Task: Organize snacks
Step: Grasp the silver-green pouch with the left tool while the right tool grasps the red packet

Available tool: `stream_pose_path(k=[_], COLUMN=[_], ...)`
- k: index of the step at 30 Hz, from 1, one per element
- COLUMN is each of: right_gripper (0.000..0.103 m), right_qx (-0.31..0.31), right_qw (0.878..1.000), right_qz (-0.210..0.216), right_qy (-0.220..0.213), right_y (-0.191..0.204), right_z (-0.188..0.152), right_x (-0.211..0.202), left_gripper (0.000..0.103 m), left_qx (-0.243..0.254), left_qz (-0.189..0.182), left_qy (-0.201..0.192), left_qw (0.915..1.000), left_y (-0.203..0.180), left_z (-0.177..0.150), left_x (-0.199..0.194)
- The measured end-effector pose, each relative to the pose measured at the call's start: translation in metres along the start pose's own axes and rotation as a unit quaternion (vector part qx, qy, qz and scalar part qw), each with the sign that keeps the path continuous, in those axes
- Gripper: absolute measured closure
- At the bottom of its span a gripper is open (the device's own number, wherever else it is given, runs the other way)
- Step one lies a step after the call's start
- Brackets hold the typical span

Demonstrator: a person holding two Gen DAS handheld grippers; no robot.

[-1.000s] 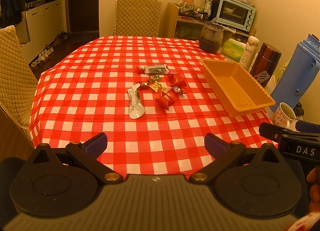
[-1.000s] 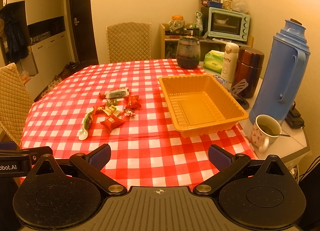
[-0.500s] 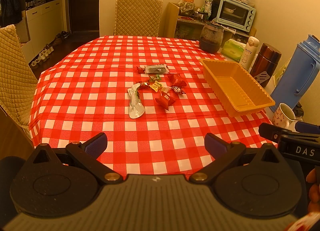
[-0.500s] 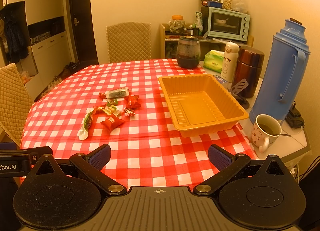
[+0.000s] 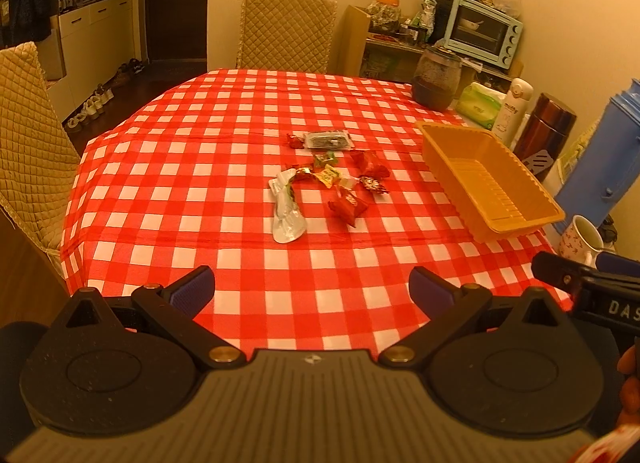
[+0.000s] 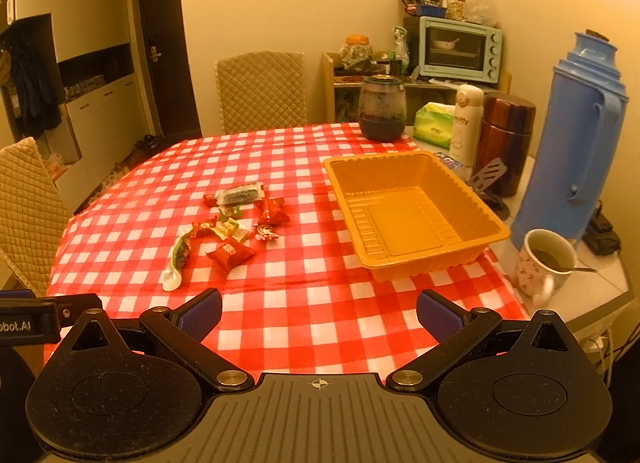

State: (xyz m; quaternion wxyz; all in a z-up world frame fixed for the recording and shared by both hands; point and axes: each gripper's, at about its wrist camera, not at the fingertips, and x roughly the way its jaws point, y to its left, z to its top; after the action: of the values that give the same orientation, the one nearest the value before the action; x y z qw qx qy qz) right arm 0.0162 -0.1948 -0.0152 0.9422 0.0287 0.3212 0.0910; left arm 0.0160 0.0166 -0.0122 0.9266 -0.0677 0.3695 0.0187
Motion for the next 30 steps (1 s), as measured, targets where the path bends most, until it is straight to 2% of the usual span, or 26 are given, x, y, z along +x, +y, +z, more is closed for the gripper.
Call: stream_pose_path(k=[12,14,15,17,23,25,30], right_gripper=[0.001,0.003,0.008,0.011,0.019,0.024,0.024], right_qx=[-0.011,-0.015,-0.019,-0.022,-0.028,-0.034,-0.038], right_qw=[0.999,0.999,0.999,0.999,0.997,0.996,0.996], right_qz=[0.038,0.043,0.044,0.044,0.06,0.067,0.069], right_qy=[0.016,0.015,0.018,0.022,0.037,0.042,0.049], right_y=[0.016,0.018,0.02,0.022,0.029,0.034,0.04], right_z=[-0.001,0.0,0.001,0.002,0.003,0.004,0.006], right_x=[0.077,0.091,0.1,0.117,0.163,0.177,0.201], left_gripper=[0.001,0.002,0.003,0.012,0.022,0.03,0.047], left_qx=[-0.034,-0.03,-0.025,-0.015,0.008,0.013,0.026], left_qz=[0.007,0.006,0.006,0.006,-0.009,-0.018,-0.046], left_qy=[0.023,0.025,0.024,0.027,0.04,0.046,0.053], left_qw=[0.9991,0.9992,0.9994,0.9995,0.9991,0.9987,0.9972], left_y=[0.045,0.049,0.05,0.05,0.051,0.051,0.052], left_z=[0.024,0.03,0.033,0.039,0.056,0.06,0.068], left_x=[0.079,0.095,0.104,0.121,0.172,0.186,0.213])
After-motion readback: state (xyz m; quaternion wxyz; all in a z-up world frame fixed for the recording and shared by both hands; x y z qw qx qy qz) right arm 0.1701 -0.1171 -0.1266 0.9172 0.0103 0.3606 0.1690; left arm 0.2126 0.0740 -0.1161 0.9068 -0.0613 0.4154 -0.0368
